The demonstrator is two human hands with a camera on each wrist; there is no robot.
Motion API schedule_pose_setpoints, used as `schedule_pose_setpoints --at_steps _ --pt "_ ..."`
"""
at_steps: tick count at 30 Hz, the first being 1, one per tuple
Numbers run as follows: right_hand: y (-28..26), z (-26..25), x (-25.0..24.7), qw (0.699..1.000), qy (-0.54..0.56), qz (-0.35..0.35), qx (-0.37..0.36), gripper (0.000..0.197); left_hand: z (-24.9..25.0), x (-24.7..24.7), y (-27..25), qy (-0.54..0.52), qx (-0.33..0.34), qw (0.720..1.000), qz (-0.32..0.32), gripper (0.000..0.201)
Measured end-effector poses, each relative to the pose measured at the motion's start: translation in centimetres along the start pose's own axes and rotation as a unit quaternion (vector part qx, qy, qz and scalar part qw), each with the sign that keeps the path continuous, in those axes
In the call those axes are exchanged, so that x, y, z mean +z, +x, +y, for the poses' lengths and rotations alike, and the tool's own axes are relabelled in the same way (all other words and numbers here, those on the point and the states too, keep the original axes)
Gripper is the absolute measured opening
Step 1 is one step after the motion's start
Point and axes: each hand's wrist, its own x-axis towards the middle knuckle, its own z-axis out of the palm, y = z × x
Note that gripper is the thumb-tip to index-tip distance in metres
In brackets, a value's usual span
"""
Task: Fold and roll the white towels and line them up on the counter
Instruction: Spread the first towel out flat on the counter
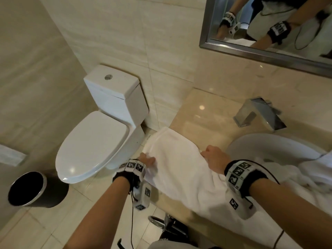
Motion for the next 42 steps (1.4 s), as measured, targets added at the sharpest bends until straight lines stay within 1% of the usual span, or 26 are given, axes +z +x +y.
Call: schedule_pose_setpoints --at_steps 2,4,6,7,9,10,11,13,14,15,17,20,22,25,26,28,29,30,31,32,33,35,36,38,40,42 --pt "0.6 -0.3 0.8 0.999 -0.010 0.047 -0.018 0.041 -0.7 0.3 0.1 -0.031 -0.005 0.999 -0.003 0.060" --pt "1.4 -0.8 1.0 0.998 -0.009 0.053 -0.033 0.048 -0.7 0.0 0.4 -0.058 0.003 0.998 0.021 0.056" --pt "2.1 -1.2 0.8 0.998 0.003 0.053 -0.025 0.048 0.1 -0.2 0.2 -0.037 0.023 0.997 0.056 0.053" --pt "2.4 -1.3 0.8 0.998 0.006 0.051 -0.022 0.047 0.8 -0.3 0.0 -0.024 0.048 0.995 0.080 0.052" --pt "2.8 -1.3 0.7 0.999 0.011 0.030 -0.026 0.046 2.5 -0.5 -0.4 0.006 0.131 0.983 0.125 0.051" --pt "2.8 -1.4 0.5 0.999 0.018 0.020 -0.035 0.046 3.6 -0.5 -0.7 0.034 0.184 0.971 0.146 0.054" --pt "2.8 -1.6 0.4 0.999 0.022 0.013 -0.046 0.044 4.7 -0.4 -0.8 0.079 0.233 0.957 0.153 0.058" --pt "2.4 -2.1 -0.2 0.998 0.009 0.012 -0.058 0.042 6.9 0.0 -0.6 0.186 0.314 0.923 0.124 0.061" --pt "2.2 -2.3 -0.5 0.998 -0.004 0.012 -0.059 0.042 7.8 0.3 -0.3 0.236 0.335 0.907 0.101 0.060" --pt "2.1 -2.5 -0.7 0.998 -0.015 0.012 -0.059 0.042 8.5 0.6 -0.1 0.281 0.344 0.892 0.084 0.059" --pt "1.5 -2.5 -0.9 0.997 -0.039 0.011 -0.062 0.039 9.7 1.2 0.1 0.366 0.341 0.863 0.072 0.053" --pt "0.9 -2.3 -1.0 0.995 -0.081 0.009 -0.060 0.035 10.4 1.4 -0.1 0.442 0.319 0.833 0.089 0.046" --pt "1.0 -2.3 -1.0 0.996 -0.078 -0.001 -0.048 0.036 10.3 1.1 -0.4 0.457 0.319 0.821 0.121 0.048" --pt "1.6 -1.9 -0.8 0.997 -0.067 -0.001 -0.031 0.034 9.2 -0.1 -1.1 0.441 0.347 0.806 0.188 0.046" --pt "1.7 -1.7 -0.9 0.998 -0.054 -0.004 -0.022 0.031 8.5 -0.5 -1.3 0.446 0.356 0.798 0.193 0.045" --pt "1.9 -1.4 -1.3 1.000 -0.024 -0.016 -0.009 0.022 6.9 -1.4 -1.7 0.477 0.384 0.775 0.157 0.045" --pt "1.9 -1.3 -1.5 1.000 -0.016 -0.022 -0.003 0.017 6.0 -1.5 -1.8 0.491 0.399 0.765 0.123 0.045" --pt "2.0 -1.3 -1.7 0.999 -0.019 -0.027 0.010 0.013 5.2 -1.6 -2.1 0.496 0.409 0.761 0.086 0.044" --pt "2.2 -1.5 -1.9 0.999 -0.030 -0.026 0.025 0.016 4.6 -1.4 -2.2 0.486 0.410 0.770 0.053 0.042" --pt "2.5 -1.8 -2.0 0.998 -0.049 -0.017 0.036 0.022 4.1 -1.2 -2.3 0.464 0.407 0.786 0.031 0.043" --pt "3.0 -2.4 -2.0 0.997 -0.076 0.002 0.032 0.029 3.7 -1.0 -2.4 0.431 0.392 0.812 0.016 0.048" --pt "3.9 -3.9 -2.3 0.992 -0.111 0.049 -0.015 0.037 3.5 -0.5 -2.5 0.376 0.365 0.852 0.006 0.064" --pt "4.4 -4.8 -2.4 0.989 -0.126 0.065 -0.049 0.038 3.5 -0.3 -2.3 0.362 0.353 0.863 0.016 0.069" --pt "5.3 -6.4 -2.7 0.981 -0.148 0.081 -0.097 0.039 3.9 0.1 -2.2 0.358 0.329 0.873 0.042 0.069" --pt "6.5 -7.4 -2.6 0.977 -0.153 0.082 -0.122 0.042 4.2 0.2 -2.0 0.357 0.307 0.880 0.062 0.069" --pt "7.3 -7.8 -2.5 0.974 -0.166 0.078 -0.135 0.044 4.6 0.1 -1.9 0.357 0.296 0.884 0.058 0.072"
